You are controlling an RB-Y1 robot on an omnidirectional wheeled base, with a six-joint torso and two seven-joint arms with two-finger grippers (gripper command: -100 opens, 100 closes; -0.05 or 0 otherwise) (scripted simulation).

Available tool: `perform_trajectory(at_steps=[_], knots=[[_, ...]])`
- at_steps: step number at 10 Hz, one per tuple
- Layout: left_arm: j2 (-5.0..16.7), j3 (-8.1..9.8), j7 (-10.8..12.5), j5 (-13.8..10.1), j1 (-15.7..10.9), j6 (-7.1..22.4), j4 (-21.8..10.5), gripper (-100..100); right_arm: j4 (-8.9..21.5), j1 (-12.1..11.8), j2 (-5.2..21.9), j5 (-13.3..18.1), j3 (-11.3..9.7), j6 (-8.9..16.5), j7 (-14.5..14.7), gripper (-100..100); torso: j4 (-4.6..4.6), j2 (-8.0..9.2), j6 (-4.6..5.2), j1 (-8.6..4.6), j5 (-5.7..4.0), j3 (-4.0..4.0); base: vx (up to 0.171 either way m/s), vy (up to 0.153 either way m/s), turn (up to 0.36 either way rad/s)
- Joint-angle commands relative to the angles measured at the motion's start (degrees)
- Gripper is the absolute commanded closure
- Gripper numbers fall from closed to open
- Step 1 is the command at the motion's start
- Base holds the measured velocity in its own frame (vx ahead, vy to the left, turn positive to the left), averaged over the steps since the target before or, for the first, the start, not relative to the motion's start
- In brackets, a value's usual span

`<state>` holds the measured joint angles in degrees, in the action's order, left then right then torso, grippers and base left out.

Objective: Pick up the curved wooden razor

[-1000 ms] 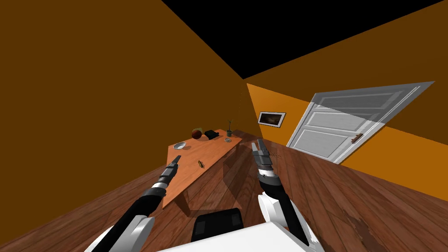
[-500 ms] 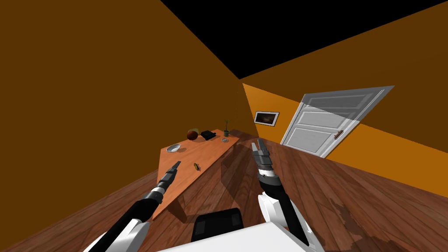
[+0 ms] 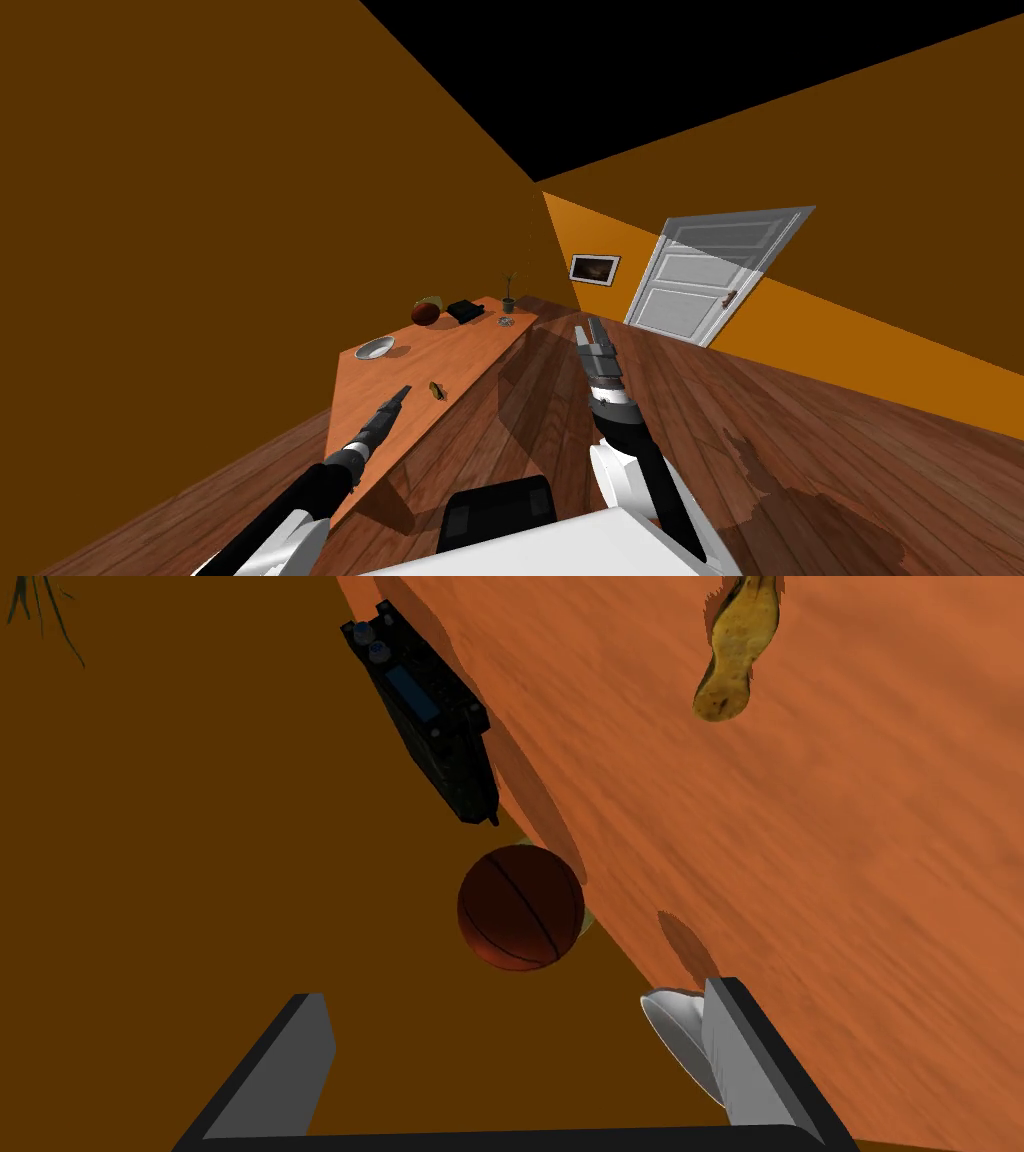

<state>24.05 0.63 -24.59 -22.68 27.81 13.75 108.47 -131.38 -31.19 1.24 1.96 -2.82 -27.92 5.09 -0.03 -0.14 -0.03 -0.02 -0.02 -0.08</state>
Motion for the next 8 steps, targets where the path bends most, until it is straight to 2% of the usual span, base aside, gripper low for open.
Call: perform_trajectory(at_steps=[1, 2, 3, 4, 5, 7, 8], knots=[[1.3, 0.10, -2.2, -2.7, 0.2, 2.9, -1.7, -100, 0.0, 0.0, 0.0, 0.0, 0.0, 0.0, 0.0, 0, 0.00, 0.00, 0.00, 0.00, 0.00, 0.00, 0.036, -0.004, -0.169], [2.3, 0.13, -4.0, -4.4, 0.3, 4.7, -3.3, -100, 0.0, 0.0, 0.0, 0.0, 0.0, 0.0, 0.0, 0, 0.01, 0.01, 0.03, 0.00, 0.01, 0.01, 0.049, -0.007, -0.298], [2.3, 0.13, -4.1, -4.9, 0.3, 5.6, -3.3, -100, 0.0, 0.0, 0.0, 0.0, 0.0, 0.0, 0.0, 0, 0.00, -0.01, 0.03, 0.01, 0.01, 0.00, 0.044, 0.005, -0.123], [3.3, 0.18, -5.9, -7.0, 0.3, 7.2, -4.8, -100, 0.0, 0.0, 0.0, 0.0, 0.0, 0.0, 0.0, 0, 0.00, 0.00, -0.01, 0.02, 0.01, 0.00, 0.046, 0.008, -0.195], [3.3, 0.18, -5.9, -7.0, 0.3, 7.9, -4.8, -100, 0.0, 0.0, 0.0, 0.0, 0.0, 0.0, 0.0, 0, 0.00, -0.01, 0.03, 0.04, 0.01, -0.01, 0.033, 0.007, -0.101], [5.2, 0.33, -9.2, -10.7, 0.5, 12.0, -7.9, -100, 0.0, 0.0, 0.0, 0.0, 0.0, 0.0, 0.0, 0, 0.01, 0.04, 0.02, 0.03, 0.01, 0.02, 0.040, 0.011, -0.255], [5.2, 0.33, -9.2, -11.2, 0.5, 12.1, -7.9, -100, 0.0, 0.0, 0.0, 0.0, 0.0, 0.0, 0.0, 0, 0.00, 0.00, 0.03, 0.06, 0.02, 0.00, 0.041, 0.022, -0.120]])
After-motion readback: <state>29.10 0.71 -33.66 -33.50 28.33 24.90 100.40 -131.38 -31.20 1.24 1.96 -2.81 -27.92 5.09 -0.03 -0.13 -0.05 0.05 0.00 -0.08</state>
